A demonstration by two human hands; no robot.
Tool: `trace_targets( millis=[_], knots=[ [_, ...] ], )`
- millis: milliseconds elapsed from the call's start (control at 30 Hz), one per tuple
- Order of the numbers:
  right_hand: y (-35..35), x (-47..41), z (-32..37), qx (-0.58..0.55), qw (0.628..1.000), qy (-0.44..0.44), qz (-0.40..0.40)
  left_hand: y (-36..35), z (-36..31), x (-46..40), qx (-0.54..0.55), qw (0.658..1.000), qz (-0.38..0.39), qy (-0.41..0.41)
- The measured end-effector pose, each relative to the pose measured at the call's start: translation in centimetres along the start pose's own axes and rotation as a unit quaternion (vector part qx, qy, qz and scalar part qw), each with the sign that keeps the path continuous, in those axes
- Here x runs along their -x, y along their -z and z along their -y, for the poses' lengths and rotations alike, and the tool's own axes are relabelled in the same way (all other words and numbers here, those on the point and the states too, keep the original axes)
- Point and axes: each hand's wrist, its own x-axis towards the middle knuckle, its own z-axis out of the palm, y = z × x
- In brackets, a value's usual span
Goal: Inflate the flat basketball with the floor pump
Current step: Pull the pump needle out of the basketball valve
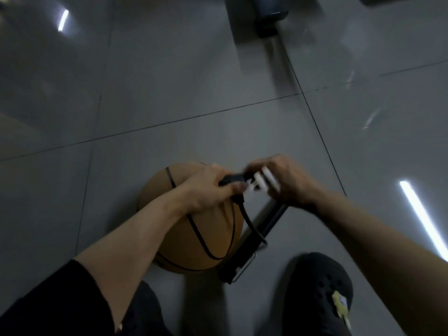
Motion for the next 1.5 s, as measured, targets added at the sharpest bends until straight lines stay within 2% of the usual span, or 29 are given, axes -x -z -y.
trace_targets(
  millis=[67,167,233,300,367,433,467,533,600,700,800,900,1000,1100,1167,1233,1300,1400,1500],
  knots=[
    [2.0,0.0,-0.9,0.008,0.999,-0.027,-0.037,-0.7,0.5,0.7,-0.044,0.999,0.026,-0.005],
    [3.5,-0.1,-0.4,-0.085,0.989,-0.098,-0.078,-1.0,0.7,0.8,-0.021,1.0,-0.01,-0.006],
    [2.7,0.0,-0.3,-0.203,0.966,-0.147,-0.057,-0.8,0.2,0.6,-0.006,0.999,-0.041,-0.004],
    [1.7,0.3,-0.1,-0.359,0.906,-0.221,-0.021,-0.6,-0.3,0.5,0.016,0.998,-0.064,0.001],
    [1.0,0.7,0.1,-0.429,0.864,-0.263,0.033,-0.5,-0.3,0.4,0.014,0.997,-0.072,0.012],
    [0.0,1.0,0.1,-0.508,0.817,-0.261,0.081,-0.4,-0.1,0.2,0.004,0.997,-0.073,0.019],
    [-0.5,1.1,0.1,-0.56,0.783,-0.255,0.094,-0.4,0.1,0.1,0.005,0.997,-0.078,0.025],
    [-1.5,1.2,0.3,-0.646,0.714,-0.257,0.083,-0.4,0.0,-0.1,0.008,0.996,-0.085,0.036],
    [-2.3,1.0,0.7,-0.673,0.682,-0.284,0.043,-0.8,-0.2,-0.2,-0.002,0.995,-0.086,0.051],
    [-2.5,0.5,0.8,-0.653,0.701,-0.285,-0.037,-1.3,-0.2,-0.1,0.004,0.994,-0.098,0.053],
    [-2.2,0.2,0.1,-0.672,0.679,-0.282,-0.093,-1.1,0.3,0.0,0.0,0.992,-0.124,0.036],
    [-2.5,0.5,-0.3,-0.674,0.663,-0.308,-0.11,-0.8,0.8,0.0,0.017,0.988,-0.15,0.025],
    [-2.6,0.5,-0.4,-0.69,0.633,-0.331,-0.118,-0.7,0.4,0.1,0.002,0.988,-0.138,0.071],
    [-2.6,0.4,-0.4,-0.712,0.614,-0.322,-0.112,-0.7,-0.7,0.0,-0.097,0.979,-0.153,0.099],
    [-2.9,0.3,-0.5,-0.728,0.615,-0.284,-0.107,-0.7,-2.1,-0.7,-0.123,0.971,-0.192,0.073],
    [-3.1,0.4,-0.6,-0.733,0.633,-0.229,-0.1,-0.6,-3.2,-1.9,-0.063,0.98,-0.176,0.065],
    [-3.4,0.7,-0.6,-0.708,0.675,-0.187,-0.094,-0.5,-3.3,-2.8,-0.042,0.989,-0.131,0.063],
    [-3.2,1.4,-0.5,-0.639,0.734,-0.198,-0.117,-0.7,-2.5,-2.9,-0.064,0.993,-0.067,0.07],
    [-2.8,1.8,-1.0,-0.575,0.781,-0.207,-0.129,-1.2,-2.1,-2.7,-0.056,0.988,-0.105,0.1]
  ],
)
